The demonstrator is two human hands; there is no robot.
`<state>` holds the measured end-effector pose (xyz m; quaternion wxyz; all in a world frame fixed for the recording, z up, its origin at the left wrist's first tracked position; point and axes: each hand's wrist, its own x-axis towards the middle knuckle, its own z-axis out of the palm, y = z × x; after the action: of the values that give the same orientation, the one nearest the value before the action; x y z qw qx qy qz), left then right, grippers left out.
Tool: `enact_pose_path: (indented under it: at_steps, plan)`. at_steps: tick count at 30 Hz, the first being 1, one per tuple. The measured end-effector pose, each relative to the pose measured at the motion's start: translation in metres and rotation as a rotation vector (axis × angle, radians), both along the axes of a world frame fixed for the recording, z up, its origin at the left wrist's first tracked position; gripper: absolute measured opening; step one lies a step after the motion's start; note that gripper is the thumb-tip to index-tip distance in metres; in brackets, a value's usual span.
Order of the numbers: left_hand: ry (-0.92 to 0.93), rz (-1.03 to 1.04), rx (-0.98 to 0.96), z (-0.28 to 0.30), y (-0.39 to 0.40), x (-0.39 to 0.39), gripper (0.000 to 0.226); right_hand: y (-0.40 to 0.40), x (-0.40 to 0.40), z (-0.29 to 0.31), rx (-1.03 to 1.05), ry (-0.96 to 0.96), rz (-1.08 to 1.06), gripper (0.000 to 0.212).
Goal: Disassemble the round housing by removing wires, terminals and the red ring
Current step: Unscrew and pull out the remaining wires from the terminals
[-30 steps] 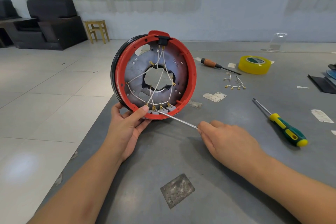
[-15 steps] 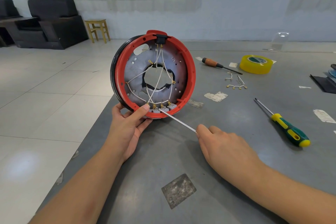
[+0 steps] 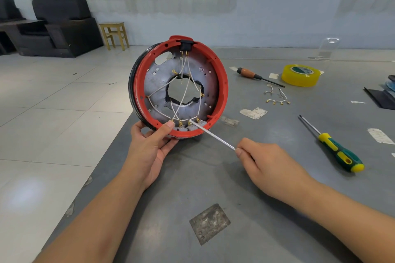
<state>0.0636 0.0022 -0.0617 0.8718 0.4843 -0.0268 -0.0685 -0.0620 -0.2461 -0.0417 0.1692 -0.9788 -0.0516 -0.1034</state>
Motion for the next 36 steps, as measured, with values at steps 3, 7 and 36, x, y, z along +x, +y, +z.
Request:
enact_pose_path:
  at_steps: [3,7,36]
  plan:
    - [0.011,-0.001,-0.009,0.001,0.000,0.001,0.073,-0.009,0.002,0.004,-0.071,0.008,0.118,0.032]
    - [0.018,-0.004,-0.004,-0.001,0.000,0.003,0.071,-0.013,0.004,0.004,-0.294,-0.018,0.209,0.049]
    - [0.045,-0.038,0.040,0.004,-0.004,-0.004,0.076,0.037,0.067,0.040,0.243,-0.226,0.186,0.014]
